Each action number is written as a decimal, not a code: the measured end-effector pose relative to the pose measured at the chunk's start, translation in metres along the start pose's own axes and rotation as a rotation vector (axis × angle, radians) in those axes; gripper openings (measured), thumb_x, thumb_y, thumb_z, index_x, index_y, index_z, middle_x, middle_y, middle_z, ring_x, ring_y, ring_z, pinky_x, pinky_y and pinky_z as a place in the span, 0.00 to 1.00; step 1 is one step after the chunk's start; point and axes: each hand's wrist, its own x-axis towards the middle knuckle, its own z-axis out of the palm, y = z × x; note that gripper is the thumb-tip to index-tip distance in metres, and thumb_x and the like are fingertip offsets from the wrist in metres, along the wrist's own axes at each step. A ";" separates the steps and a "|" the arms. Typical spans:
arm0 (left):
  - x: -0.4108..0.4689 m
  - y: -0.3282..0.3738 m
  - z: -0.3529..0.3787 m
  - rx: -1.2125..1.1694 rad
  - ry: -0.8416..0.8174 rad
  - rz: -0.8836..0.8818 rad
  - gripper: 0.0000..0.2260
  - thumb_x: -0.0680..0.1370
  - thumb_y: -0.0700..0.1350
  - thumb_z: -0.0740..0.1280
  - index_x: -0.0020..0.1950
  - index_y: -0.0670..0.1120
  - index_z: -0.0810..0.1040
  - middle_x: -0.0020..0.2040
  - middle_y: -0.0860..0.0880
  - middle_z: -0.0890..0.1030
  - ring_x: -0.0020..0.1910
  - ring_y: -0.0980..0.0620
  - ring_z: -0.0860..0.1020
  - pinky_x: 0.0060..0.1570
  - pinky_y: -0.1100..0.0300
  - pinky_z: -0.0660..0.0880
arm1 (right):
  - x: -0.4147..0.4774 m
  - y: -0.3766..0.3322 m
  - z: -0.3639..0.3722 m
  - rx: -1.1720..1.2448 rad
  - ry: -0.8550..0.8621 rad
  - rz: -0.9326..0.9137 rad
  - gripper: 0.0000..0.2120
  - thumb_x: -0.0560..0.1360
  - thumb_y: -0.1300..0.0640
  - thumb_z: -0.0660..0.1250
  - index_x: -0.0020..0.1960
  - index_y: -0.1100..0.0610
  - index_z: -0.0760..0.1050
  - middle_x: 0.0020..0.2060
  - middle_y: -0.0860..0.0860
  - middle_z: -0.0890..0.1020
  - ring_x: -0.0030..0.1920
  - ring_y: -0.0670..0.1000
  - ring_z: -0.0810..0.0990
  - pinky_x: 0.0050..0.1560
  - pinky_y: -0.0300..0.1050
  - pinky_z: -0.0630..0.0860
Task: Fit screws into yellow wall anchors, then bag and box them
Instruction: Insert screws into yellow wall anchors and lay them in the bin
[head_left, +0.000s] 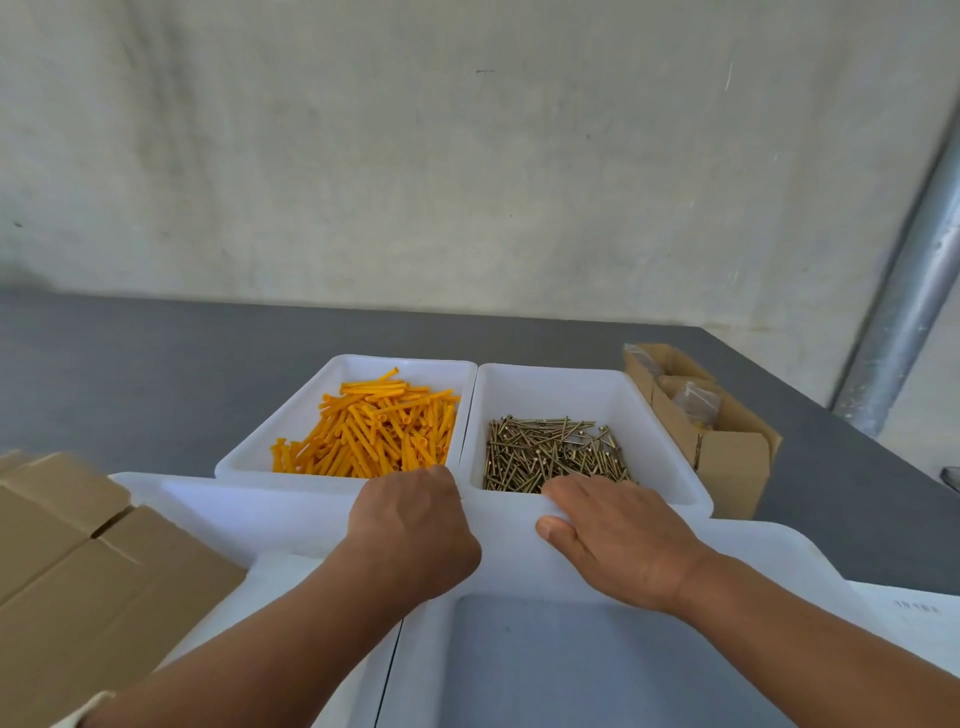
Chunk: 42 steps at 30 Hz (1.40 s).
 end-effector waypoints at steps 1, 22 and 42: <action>0.001 0.000 0.000 -0.003 0.003 -0.001 0.10 0.74 0.49 0.60 0.54 0.49 0.69 0.36 0.55 0.68 0.37 0.54 0.71 0.34 0.60 0.66 | 0.000 0.000 0.000 0.000 -0.002 -0.002 0.14 0.82 0.40 0.45 0.57 0.46 0.63 0.48 0.44 0.71 0.48 0.49 0.70 0.46 0.45 0.62; 0.003 -0.010 -0.005 0.009 -0.006 0.026 0.18 0.76 0.53 0.61 0.64 0.47 0.69 0.36 0.54 0.68 0.33 0.57 0.67 0.28 0.63 0.62 | 0.020 0.022 -0.016 0.422 -0.114 0.149 0.20 0.76 0.34 0.47 0.43 0.46 0.69 0.41 0.44 0.76 0.43 0.45 0.75 0.47 0.47 0.74; 0.085 -0.052 -0.019 -0.150 -0.151 -0.191 0.22 0.76 0.64 0.58 0.31 0.48 0.72 0.27 0.52 0.78 0.27 0.56 0.75 0.35 0.61 0.71 | 0.064 0.050 -0.001 0.252 -0.536 0.456 0.19 0.81 0.45 0.57 0.66 0.54 0.75 0.65 0.53 0.76 0.65 0.54 0.74 0.61 0.44 0.70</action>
